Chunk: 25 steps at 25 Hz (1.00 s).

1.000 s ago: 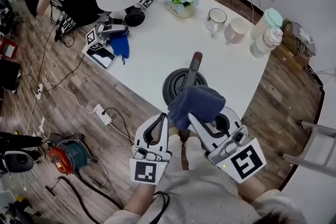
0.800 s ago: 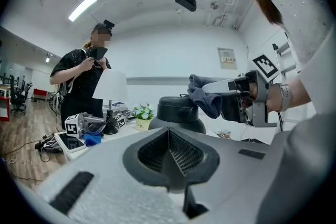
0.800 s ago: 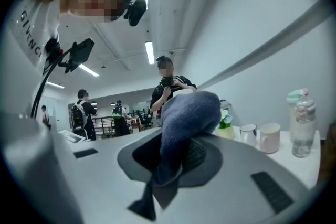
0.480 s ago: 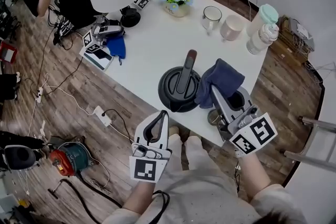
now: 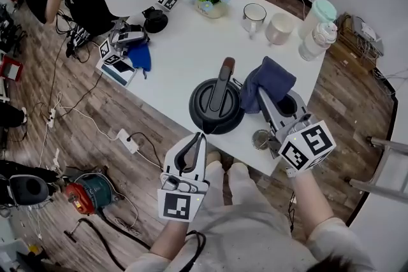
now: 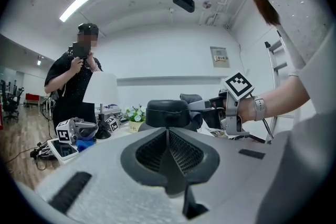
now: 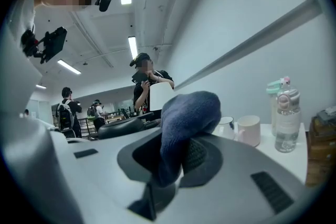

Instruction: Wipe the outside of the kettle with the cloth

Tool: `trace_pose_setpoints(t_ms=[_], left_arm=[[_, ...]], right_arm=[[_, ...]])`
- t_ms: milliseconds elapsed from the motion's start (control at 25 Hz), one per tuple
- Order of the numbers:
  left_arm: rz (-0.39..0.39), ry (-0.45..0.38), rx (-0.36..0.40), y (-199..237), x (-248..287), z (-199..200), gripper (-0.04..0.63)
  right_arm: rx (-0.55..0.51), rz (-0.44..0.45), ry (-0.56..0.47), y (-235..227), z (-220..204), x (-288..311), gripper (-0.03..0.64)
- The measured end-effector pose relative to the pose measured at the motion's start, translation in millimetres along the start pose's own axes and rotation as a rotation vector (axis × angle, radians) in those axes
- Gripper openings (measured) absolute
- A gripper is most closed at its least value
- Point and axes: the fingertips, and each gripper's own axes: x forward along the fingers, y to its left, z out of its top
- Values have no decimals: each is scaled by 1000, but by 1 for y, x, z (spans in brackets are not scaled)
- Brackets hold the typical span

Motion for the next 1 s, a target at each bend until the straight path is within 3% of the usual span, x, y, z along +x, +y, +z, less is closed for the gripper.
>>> trace_pose_setpoints(t_ms=[200,280,360,440,520,560,800,1000], left_arm=[[-3,20,29,-6,0,-1,8],[1,22,24,-6,0,-1,8],[4,21,21,-7,0,-1,8],[5,21,25,-7,1,0,8],[7,18,25,-7,3,1,8],[10,15,23,-7,4,2,8],[24,9,27,-9,6,5,8],[42,9,19,-10,5,5,8]], right_arm=[[75,-44,-18,-21,0,-12,55],[156,16,-62,-18,6,-18,55],[274,190,-164,2,22,-25,55],[380,442,-247,33,35,-34,55],[412,626,-203,60,26,-36,55],[394,647,-147,67,15,-32,55],[394,445,15,32,-40,-16,55],[434,339,119,12,-66,-19,55]])
